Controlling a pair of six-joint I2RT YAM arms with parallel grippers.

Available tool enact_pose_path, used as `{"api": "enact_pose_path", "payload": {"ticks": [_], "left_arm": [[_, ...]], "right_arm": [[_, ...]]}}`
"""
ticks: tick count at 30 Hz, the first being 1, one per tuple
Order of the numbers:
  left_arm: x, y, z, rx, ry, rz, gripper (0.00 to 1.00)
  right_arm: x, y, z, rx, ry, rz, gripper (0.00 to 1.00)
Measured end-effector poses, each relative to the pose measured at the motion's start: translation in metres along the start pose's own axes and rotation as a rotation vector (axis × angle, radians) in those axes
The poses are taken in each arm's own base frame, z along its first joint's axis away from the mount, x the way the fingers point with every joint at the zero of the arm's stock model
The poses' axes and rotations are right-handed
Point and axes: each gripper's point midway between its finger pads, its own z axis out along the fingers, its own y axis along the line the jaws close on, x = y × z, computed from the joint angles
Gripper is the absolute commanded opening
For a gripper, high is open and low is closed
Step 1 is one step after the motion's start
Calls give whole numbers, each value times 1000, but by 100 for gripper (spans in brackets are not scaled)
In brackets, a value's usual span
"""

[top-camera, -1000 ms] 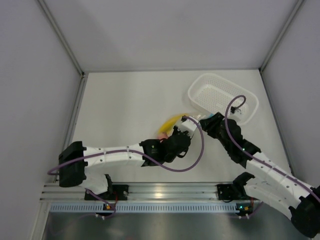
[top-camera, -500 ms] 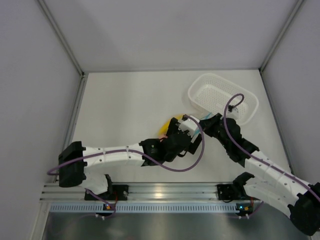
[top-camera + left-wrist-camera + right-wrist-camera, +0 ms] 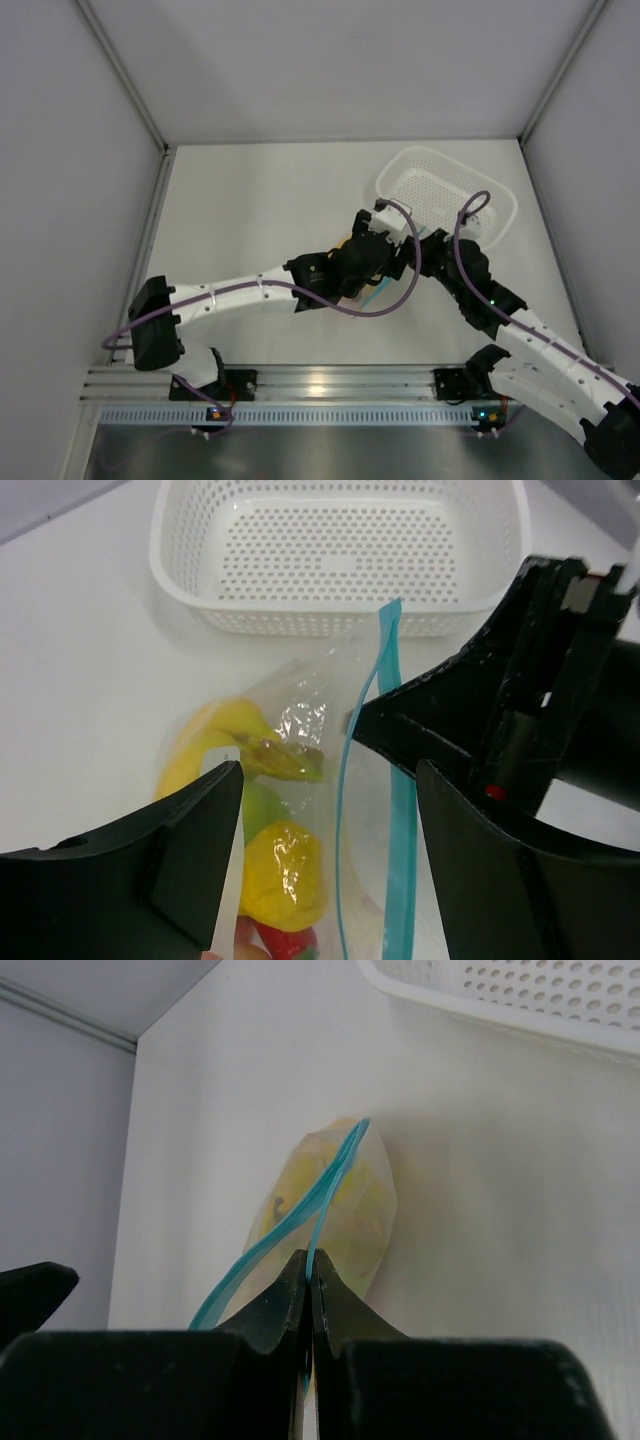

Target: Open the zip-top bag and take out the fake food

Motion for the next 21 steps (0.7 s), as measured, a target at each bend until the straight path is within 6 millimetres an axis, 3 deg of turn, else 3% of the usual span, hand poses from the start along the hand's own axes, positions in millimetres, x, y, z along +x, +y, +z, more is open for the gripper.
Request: {"api": "enact_pose_path", "payload": {"ticks": [7, 10, 14, 18, 21], "left_arm": [[39, 7, 9, 3, 132, 56, 78], [47, 7, 8, 14, 161, 60, 58], [53, 9, 7, 7, 183, 74, 17], [62, 26, 11, -64, 207, 104, 3], [61, 54, 12, -172, 212, 120, 0]], "right_arm": [[0, -3, -4, 5, 7, -43, 0], [-1, -3, -6, 14, 14, -67, 0], [-4, -1, -7, 14, 16, -102, 0], [-1, -8, -11, 40, 41, -159, 0], [2, -18, -16, 78, 66, -207, 0]]}}
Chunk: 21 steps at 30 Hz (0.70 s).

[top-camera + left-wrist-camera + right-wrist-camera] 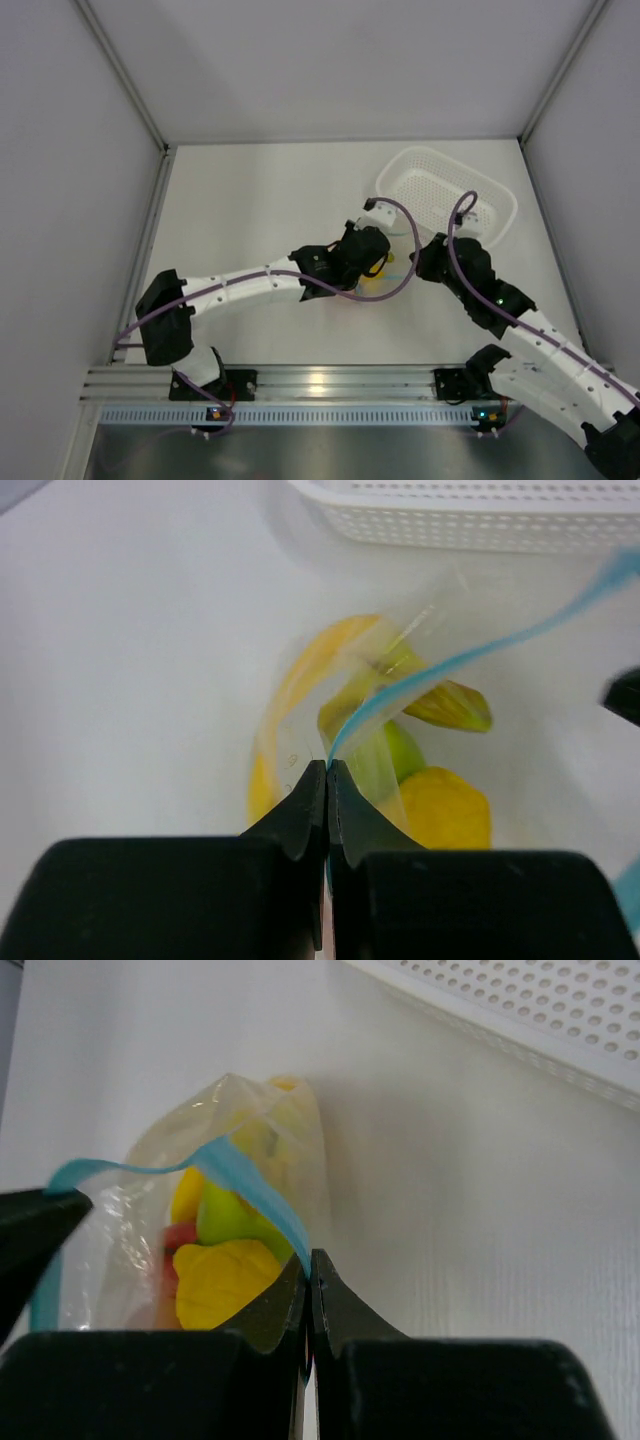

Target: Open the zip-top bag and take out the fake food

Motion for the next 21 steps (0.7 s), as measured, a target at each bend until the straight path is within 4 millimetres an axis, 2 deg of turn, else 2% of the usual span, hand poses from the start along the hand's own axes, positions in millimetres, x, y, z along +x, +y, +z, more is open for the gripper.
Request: {"api": "enact_pose_path", "payload": {"ticks": [4, 6, 9, 13, 16, 18, 21], "left_arm": [[-13, 45, -2, -161, -32, -19, 0], [-24, 53, -8, -185, -62, -31, 0], [-43, 58, -27, -193, -115, -42, 0], [-58, 67, -44, -186, -157, -77, 0], [-63, 73, -53, -184, -173, -118, 0], [-63, 73, -54, -179, -174, -143, 0], [-60, 71, -54, -165, -163, -184, 0]], "right_arm": [[6, -13, -8, 44, 36, -72, 0], [3, -9, -11, 33, 43, -97, 0], [-10, -3, -16, 25, 26, -128, 0], [-20, 3, -21, 11, 11, -165, 11], [-14, 3, -20, -6, 45, -206, 14], [-6, 7, -18, -31, 86, -235, 15], [2, 14, -15, -63, 158, -283, 22]]}}
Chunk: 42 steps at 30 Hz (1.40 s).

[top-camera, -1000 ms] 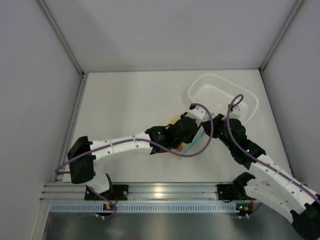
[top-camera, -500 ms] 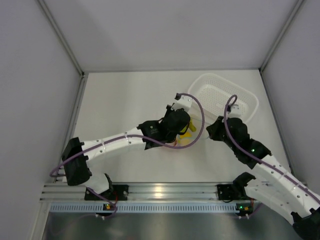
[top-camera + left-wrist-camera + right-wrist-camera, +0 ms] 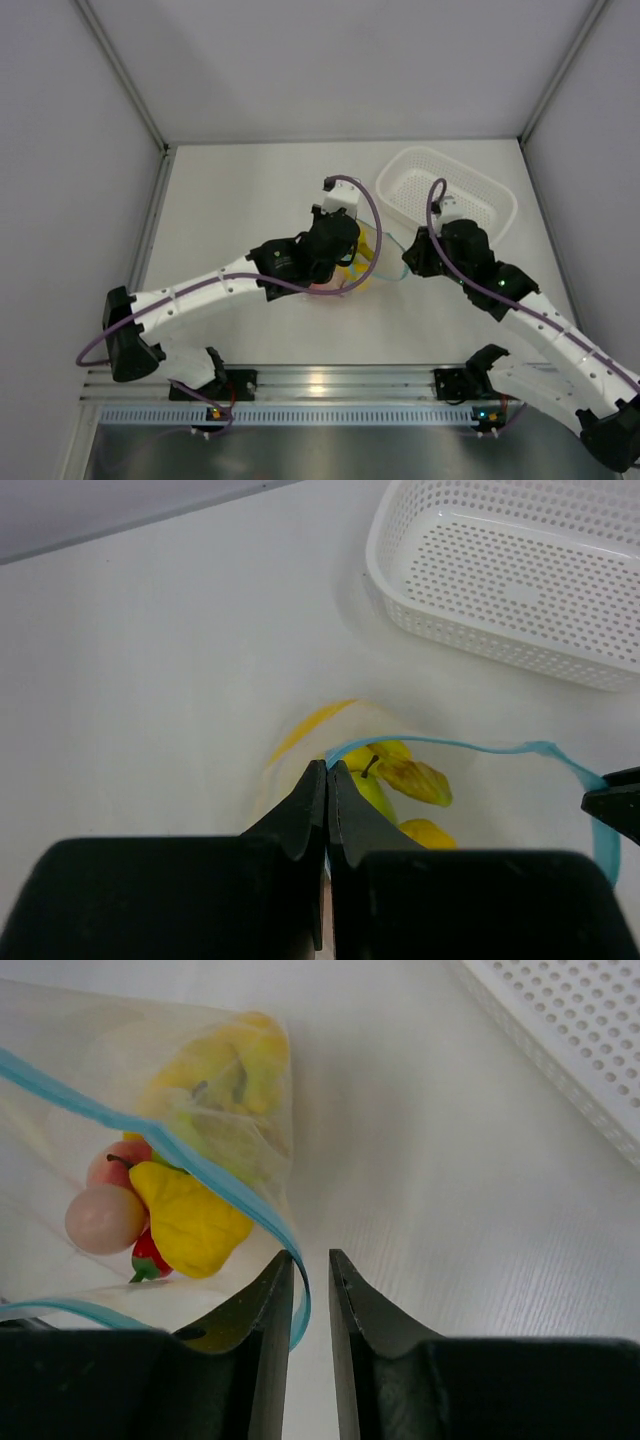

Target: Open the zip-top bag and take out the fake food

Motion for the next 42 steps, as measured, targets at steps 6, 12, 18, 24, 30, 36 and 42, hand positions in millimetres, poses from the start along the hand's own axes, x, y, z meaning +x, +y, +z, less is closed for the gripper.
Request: {"api": "enact_pose_path", "payload": {"ticks": [6, 12, 18, 24, 30, 36, 42], "left_arm": [[7, -9, 4, 9, 22, -88, 0], [22, -19, 13, 4, 54, -131, 0], [23, -23, 15, -1, 58, -208, 0], [22, -25, 15, -13, 53, -302, 0], [21, -25, 16, -28, 47, -362, 0], [32, -20, 18, -47, 59, -362, 0], [52, -23, 19, -27, 108, -338, 0]], "right_arm": [[-31, 27, -11, -93, 2, -64, 29], [-57, 63, -31, -259, -39, -85, 32], [-37, 77, -25, -352, 8, -59, 31], [0, 83, 5, -339, 113, -45, 37], [24, 101, 31, -323, 151, -99, 45], [45, 97, 57, -289, 133, -165, 56], [65, 82, 73, -272, 90, -227, 62]]}}
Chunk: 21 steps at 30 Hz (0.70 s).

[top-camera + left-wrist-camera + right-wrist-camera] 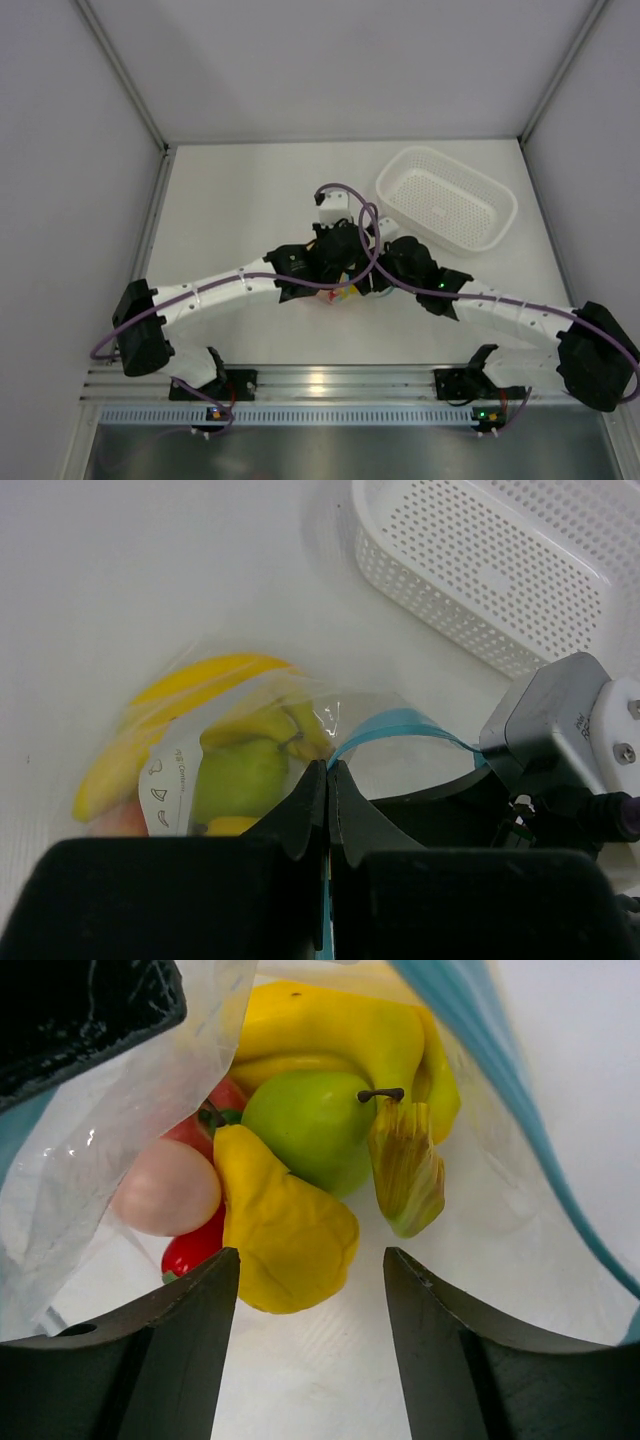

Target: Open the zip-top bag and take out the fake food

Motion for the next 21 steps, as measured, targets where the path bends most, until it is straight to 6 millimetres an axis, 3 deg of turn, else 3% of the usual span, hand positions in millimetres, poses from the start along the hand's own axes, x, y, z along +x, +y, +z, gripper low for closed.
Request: {"api": "enact_pose_path", "payload": {"ticks": [8, 17, 21], "left_arm": [[17, 11, 7, -3, 47, 9, 0], [40, 29, 7, -28, 89, -6, 0], [49, 34, 7, -40, 104, -21, 0]], "right_arm": [[11, 5, 21, -56, -25, -24, 66], [37, 28, 49, -113, -12, 51, 63], [49, 33, 65, -113, -10, 118, 74]]}}
